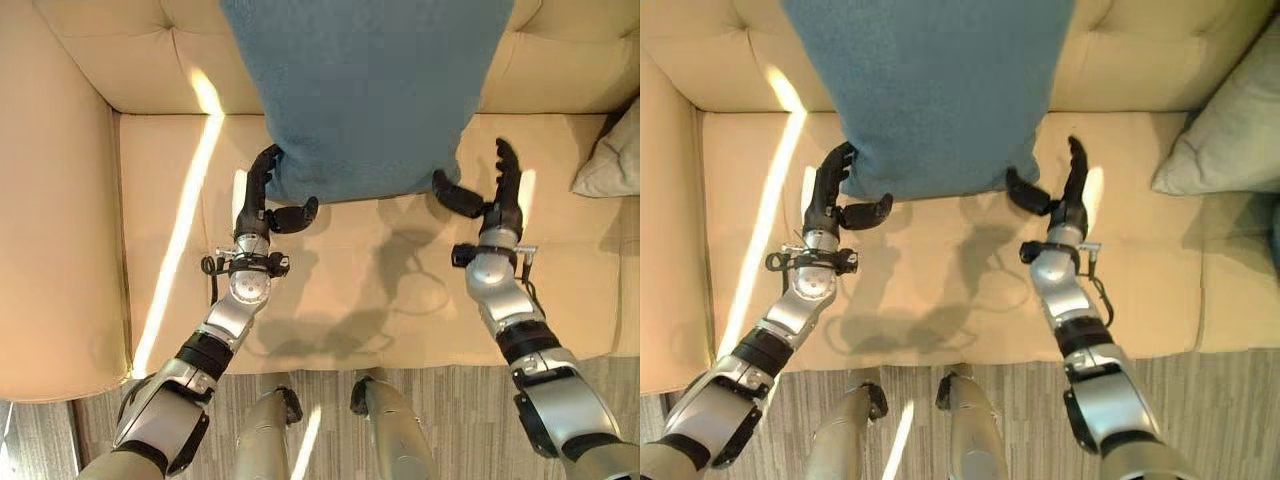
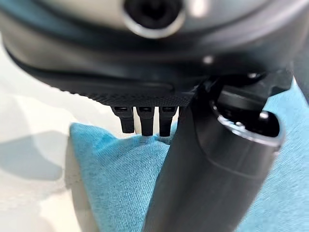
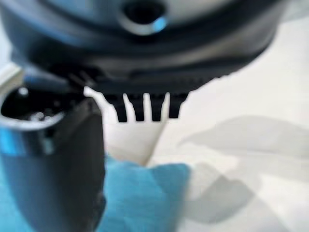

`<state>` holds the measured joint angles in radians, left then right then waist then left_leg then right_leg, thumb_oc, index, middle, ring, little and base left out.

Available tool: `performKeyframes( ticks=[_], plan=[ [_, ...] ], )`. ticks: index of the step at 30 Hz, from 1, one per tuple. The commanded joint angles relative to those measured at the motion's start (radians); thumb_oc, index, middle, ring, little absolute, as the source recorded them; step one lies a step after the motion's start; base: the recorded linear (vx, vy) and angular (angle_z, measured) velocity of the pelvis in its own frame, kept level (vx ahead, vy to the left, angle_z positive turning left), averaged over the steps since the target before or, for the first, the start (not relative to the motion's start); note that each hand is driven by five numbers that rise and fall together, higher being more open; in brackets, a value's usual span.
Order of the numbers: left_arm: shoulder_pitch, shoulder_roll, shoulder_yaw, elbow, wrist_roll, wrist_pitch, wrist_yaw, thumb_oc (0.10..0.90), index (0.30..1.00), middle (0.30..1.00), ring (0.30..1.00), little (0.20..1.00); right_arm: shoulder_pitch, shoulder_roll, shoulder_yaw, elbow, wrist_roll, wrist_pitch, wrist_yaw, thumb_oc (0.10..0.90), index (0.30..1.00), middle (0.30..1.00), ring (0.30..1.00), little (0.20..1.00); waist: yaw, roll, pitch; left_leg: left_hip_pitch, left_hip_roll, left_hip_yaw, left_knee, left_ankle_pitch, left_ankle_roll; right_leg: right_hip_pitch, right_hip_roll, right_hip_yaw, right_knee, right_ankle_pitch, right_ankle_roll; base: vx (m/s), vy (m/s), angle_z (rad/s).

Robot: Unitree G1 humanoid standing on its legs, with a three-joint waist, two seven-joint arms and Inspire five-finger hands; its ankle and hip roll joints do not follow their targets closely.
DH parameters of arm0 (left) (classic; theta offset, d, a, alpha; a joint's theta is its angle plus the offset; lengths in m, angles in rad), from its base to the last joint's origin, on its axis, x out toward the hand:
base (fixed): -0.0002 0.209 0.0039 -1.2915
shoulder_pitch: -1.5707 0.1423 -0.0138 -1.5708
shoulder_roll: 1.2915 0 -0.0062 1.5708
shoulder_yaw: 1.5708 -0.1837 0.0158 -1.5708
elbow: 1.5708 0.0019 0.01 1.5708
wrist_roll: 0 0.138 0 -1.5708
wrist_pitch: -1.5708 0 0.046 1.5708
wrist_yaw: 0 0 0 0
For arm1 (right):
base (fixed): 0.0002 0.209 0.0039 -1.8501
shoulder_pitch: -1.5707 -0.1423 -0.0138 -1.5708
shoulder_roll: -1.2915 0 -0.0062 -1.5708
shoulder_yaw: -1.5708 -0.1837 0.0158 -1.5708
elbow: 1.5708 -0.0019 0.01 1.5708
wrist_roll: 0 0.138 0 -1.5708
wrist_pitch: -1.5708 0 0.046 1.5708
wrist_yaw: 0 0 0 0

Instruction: Pick up all the scattered cushions and arrange them neatly on the sofa.

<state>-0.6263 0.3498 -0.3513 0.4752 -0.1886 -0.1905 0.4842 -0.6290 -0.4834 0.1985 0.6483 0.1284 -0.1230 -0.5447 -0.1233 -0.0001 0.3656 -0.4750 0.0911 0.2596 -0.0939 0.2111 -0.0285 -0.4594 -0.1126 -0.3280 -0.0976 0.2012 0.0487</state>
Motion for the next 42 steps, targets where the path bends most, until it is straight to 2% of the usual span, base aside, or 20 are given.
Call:
performKeyframes(
  ticks=[1,2,6,7,8,12,15,18,21,24,25,26,27,30,33,36,38,39,41,42],
  plan=[
    [0.068,-0.010,0.076,-0.039,0.018,-0.104,-0.001,0.800,0.900,0.900,0.900,0.900,0.111,-0.010,-0.045,-0.050,-0.065,-0.071,0.028,0.800,0.900,0.900,0.900,0.900,0.007,-0.008,-0.177,0.106,0.031,0.025,0.007,-0.138,-0.099,0.026,-0.019,-0.030,0.010,-0.114,0.129,0.05,-0.010,-0.02],
    [0.141,-0.003,0.116,-0.061,0.017,-0.103,-0.017,0.800,0.900,0.900,0.900,0.900,0.205,0.007,-0.074,-0.087,-0.075,-0.072,0.051,0.800,0.900,0.900,0.900,0.900,0.006,-0.011,-0.185,0.136,0.033,0.028,0.007,-0.144,-0.097,0.055,-0.020,-0.031,0.010,-0.119,0.127,0.04,-0.004,-0.03],
    [0.269,0.010,0.178,-0.091,0.008,-0.103,-0.048,0.800,0.900,0.900,0.900,0.900,0.334,0.010,-0.128,-0.139,-0.077,-0.075,0.089,0.800,0.900,0.900,0.900,0.900,0.004,-0.018,-0.195,0.187,0.034,0.035,0.007,-0.153,-0.094,0.110,-0.016,-0.034,0.010,-0.130,0.125,0.06,-0.011,-0.02],
    [0.356,0.017,0.214,-0.096,0.000,-0.102,-0.080,0.800,0.900,0.900,0.900,0.900,0.421,0.015,-0.156,-0.156,-0.074,-0.081,0.122,0.800,0.900,0.900,0.900,0.900,0.001,-0.022,-0.200,0.225,0.035,0.042,0.007,-0.158,-0.094,0.149,-0.011,-0.033,0.010,-0.140,0.123,0.06,-0.015,-0.01],
    [0.361,0.017,0.213,-0.099,0.000,-0.102,-0.081,0.800,0.900,0.900,0.900,0.900,0.426,0.016,-0.156,-0.159,-0.074,-0.081,0.123,0.800,0.900,0.900,0.900,0.900,0.001,-0.022,-0.201,0.228,0.035,0.042,0.007,-0.159,-0.095,0.152,-0.010,-0.033,0.010,-0.141,0.123,0.06,-0.017,0.00],
    [0.544,0.023,0.262,-0.120,0.000,-0.089,-0.163,0.800,0.900,0.900,0.900,0.900,0.586,0.025,-0.200,-0.205,-0.084,-0.083,0.198,0.800,0.900,0.900,0.900,0.900,0.000,-0.024,-0.213,0.291,0.039,0.051,0.007,-0.167,-0.093,0.218,0.000,-0.039,0.010,-0.166,0.119,0.02,-0.020,0.03],
    [0.705,0.023,0.275,-0.101,0.011,-0.068,-0.239,0.800,0.900,0.900,0.900,0.900,0.701,0.058,-0.225,-0.209,-0.081,-0.088,0.254,0.800,0.900,0.900,0.900,0.900,0.000,-0.019,-0.228,0.349,0.038,0.053,0.007,-0.181,-0.087,0.272,0.011,-0.034,0.010,-0.183,0.116,0.00,-0.027,0.04],
    [0.761,0.017,0.268,-0.070,0.034,-0.052,-0.269,0.800,0.900,0.900,0.900,0.900,0.731,0.075,-0.216,-0.192,-0.085,-0.091,0.279,0.800,0.900,0.900,0.900,0.900,0.001,-0.023,-0.235,0.376,0.027,0.065,0.007,-0.172,-0.069,0.289,0.012,-0.032,0.010,-0.174,0.105,-0.05,-0.003,0.02],
    [0.824,0.001,0.251,-0.030,0.068,-0.031,-0.306,0.800,0.900,0.900,0.900,0.900,0.757,0.096,-0.191,-0.154,-0.110,-0.084,0.304,0.800,0.900,0.900,0.900,0.900,0.012,-0.026,-0.238,0.443,0.017,0.075,0.020,-0.189,-0.059,0.352,0.019,-0.013,0.010,-0.194,0.098,-0.01,0.019,-0.04],
    [0.825,-0.005,0.245,-0.013,0.068,-0.028,-0.307,0.800,0.900,0.900,0.900,0.900,0.750,0.103,-0.185,-0.132,-0.108,-0.080,0.305,0.800,0.900,0.900,0.900,0.900,0.015,-0.033,-0.231,0.445,0.014,0.071,0.065,-0.214,-0.057,0.364,0.017,-0.005,0.010,-0.193,0.095,-0.03,0.010,-0.12],
    [0.824,-0.010,0.240,-0.008,0.067,-0.027,-0.307,0.800,0.900,0.900,0.900,0.900,0.744,0.105,-0.180,-0.125,-0.111,-0.078,0.304,0.800,0.900,0.900,0.900,0.900,0.017,-0.041,-0.226,0.438,0.008,0.056,0.126,-0.245,-0.056,0.372,0.014,0.001,0.010,-0.191,0.090,-0.09,0.044,-0.19],
    [0.813,-0.023,0.228,-0.011,0.048,-0.032,-0.310,0.800,0.900,0.900,0.900,0.900,0.730,0.099,-0.165,-0.113,-0.123,-0.073,0.302,0.800,0.900,0.900,0.900,0.900,0.028,-0.063,-0.212,0.431,-0.015,-0.001,0.235,-0.318,-0.053,0.390,-0.001,0.011,0.010,-0.190,0.084,-0.14,0.118,-0.31],
    [0.794,-0.035,0.214,-0.003,0.032,-0.036,-0.302,0.800,0.900,0.900,0.900,0.900,0.724,0.105,-0.163,-0.104,-0.123,-0.070,0.296,0.800,0.900,0.900,0.900,0.900,0.029,-0.063,-0.209,0.453,-0.039,-0.058,0.266,-0.342,-0.051,0.396,0.002,0.017,0.010,-0.186,0.083,-0.12,0.117,-0.47],
    [0.774,-0.035,0.194,-0.010,0.043,-0.032,-0.297,0.800,0.900,0.900,0.900,0.900,0.722,0.112,-0.169,-0.083,-0.133,-0.063,0.288,0.800,0.900,0.900,0.900,0.900,0.014,-0.058,-0.216,0.494,-0.063,-0.066,0.205,-0.372,-0.033,0.387,0.000,0.019,0.010,-0.166,0.095,-0.07,0.141,-0.40],
    [0.721,-0.017,0.177,0.022,0.067,-0.031,-0.285,0.800,0.900,0.900,0.900,0.900,0.700,0.130,-0.146,-0.008,-0.142,-0.044,0.277,0.800,0.900,0.900,0.900,0.900,-0.005,-0.069,-0.214,0.500,-0.090,-0.047,0.150,-0.356,-0.005,0.330,-0.015,0.055,0.010,-0.093,0.130,-0.14,0.219,-0.15],
    [0.712,-0.006,0.178,0.035,0.088,-0.024,-0.283,0.800,0.900,0.900,0.900,0.900,0.697,0.140,-0.127,0.019,-0.157,-0.032,0.283,0.800,0.900,0.900,0.900,0.900,0.004,-0.077,-0.213,0.516,-0.093,-0.022,0.116,-0.349,0.008,0.312,-0.019,0.058,0.021,-0.082,0.147,-0.10,0.106,-0.53],
    [0.702,0.012,0.185,0.067,0.104,-0.011,-0.274,0.800,0.900,0.900,0.900,0.900,0.690,0.159,-0.106,0.040,-0.166,-0.025,0.284,0.800,0.900,0.900,0.900,0.900,0.023,-0.089,-0.182,0.534,-0.083,0.001,0.087,-0.332,0.019,0.262,-0.044,0.023,0.136,-0.074,0.180,-0.19,0.095,-0.88],
    [0.702,0.012,0.185,0.068,0.104,-0.012,-0.274,0.800,0.900,0.900,0.900,0.900,0.690,0.159,-0.106,0.040,-0.166,-0.025,0.284,0.800,0.900,0.900,0.900,0.900,0.023,-0.089,-0.181,0.535,-0.084,0.001,0.086,-0.332,0.020,0.262,-0.045,0.024,0.137,-0.075,0.180,-0.17,0.045,-0.87],
    [0.693,0.013,0.180,0.109,0.118,-0.005,-0.273,0.800,0.900,0.900,0.900,0.900,0.687,0.171,-0.099,0.066,-0.159,-0.022,0.283,0.800,0.900,0.900,0.900,0.900,0.032,-0.085,-0.167,0.530,-0.073,-0.004,0.073,-0.306,0.027,0.273,-0.047,0.006,0.198,-0.128,0.175,-0.24,0.073,-0.42],
    [0.682,0.008,0.175,0.162,0.124,0.005,-0.274,0.800,0.900,0.900,0.900,0.900,0.695,0.179,-0.102,0.072,-0.150,-0.021,0.284,0.800,0.900,0.900,0.900,0.900,0.031,-0.077,-0.166,0.512,-0.070,-0.018,0.066,-0.282,0.042,0.277,-0.024,0.062,0.303,-0.181,0.152,-0.32,0.097,0.08]
  ],
)
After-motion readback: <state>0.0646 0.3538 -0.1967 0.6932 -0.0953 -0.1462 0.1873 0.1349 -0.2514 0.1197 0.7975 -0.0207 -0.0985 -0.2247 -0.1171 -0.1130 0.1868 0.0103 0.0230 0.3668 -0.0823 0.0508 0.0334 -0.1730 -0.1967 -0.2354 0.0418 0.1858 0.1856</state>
